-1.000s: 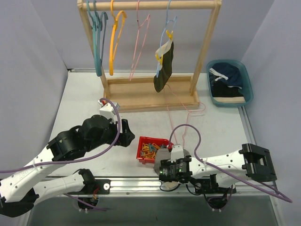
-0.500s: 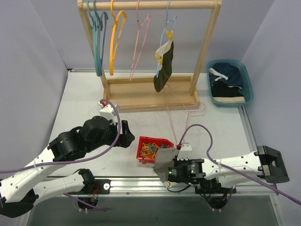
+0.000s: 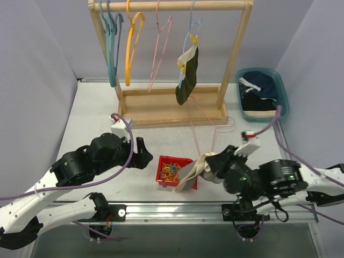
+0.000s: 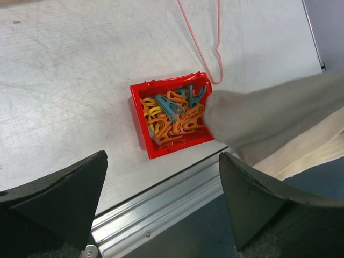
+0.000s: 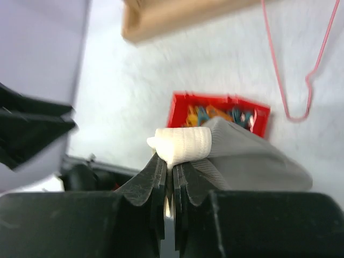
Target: Remove the underwear clipped to the hanger
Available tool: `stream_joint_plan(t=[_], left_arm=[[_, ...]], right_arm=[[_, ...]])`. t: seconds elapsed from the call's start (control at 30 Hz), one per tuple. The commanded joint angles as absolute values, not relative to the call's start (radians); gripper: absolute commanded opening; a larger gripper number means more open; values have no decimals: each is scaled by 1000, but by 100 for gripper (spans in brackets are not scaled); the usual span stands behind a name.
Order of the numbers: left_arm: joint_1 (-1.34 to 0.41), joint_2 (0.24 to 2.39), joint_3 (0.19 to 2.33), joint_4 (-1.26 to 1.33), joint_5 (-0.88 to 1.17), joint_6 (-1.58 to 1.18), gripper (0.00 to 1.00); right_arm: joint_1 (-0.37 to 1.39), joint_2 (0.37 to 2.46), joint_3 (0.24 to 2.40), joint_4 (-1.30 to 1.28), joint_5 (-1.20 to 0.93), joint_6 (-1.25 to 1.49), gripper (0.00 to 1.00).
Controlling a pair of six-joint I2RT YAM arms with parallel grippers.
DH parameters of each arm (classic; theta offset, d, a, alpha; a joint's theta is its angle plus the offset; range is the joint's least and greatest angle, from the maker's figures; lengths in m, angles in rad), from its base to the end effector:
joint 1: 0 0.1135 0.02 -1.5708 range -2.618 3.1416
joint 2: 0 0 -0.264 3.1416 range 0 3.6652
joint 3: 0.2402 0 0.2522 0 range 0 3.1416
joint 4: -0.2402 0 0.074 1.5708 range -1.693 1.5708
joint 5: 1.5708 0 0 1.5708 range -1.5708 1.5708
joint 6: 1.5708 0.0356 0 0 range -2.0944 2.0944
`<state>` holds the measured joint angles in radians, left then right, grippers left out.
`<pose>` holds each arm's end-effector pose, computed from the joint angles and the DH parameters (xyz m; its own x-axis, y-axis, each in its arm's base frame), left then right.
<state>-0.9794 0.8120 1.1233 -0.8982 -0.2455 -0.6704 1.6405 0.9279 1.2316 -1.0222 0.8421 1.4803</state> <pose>0.0872 -0.1143 0.3771 -0.6721 -0.0801 -0.7361 0.3508 0.8410 -0.4119 0.0160 0.1526 0.3910 -0.6964 0.4524 -0.5571 -0.1092 0.7004 0.7053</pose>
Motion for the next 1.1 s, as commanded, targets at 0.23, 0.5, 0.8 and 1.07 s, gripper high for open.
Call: stream_joint_plan(t=[0.23,0.5,0.8,1.07], left_arm=[[-974,836,1241,-885,-232,-644,94],[-974,903,1264,-832,-210,-621,94],[-973,888,1276,-844,-207,-630,94],[-971,796,1259,-870,-236,-646,94]], right_arm=[[1617,940,1486,-1175,1374,1318,0],[1597,956,1408,-716,1247,822,0],[837,942,1151,-52,-126,383,0],[290,983,1193,11,-352,416,0]])
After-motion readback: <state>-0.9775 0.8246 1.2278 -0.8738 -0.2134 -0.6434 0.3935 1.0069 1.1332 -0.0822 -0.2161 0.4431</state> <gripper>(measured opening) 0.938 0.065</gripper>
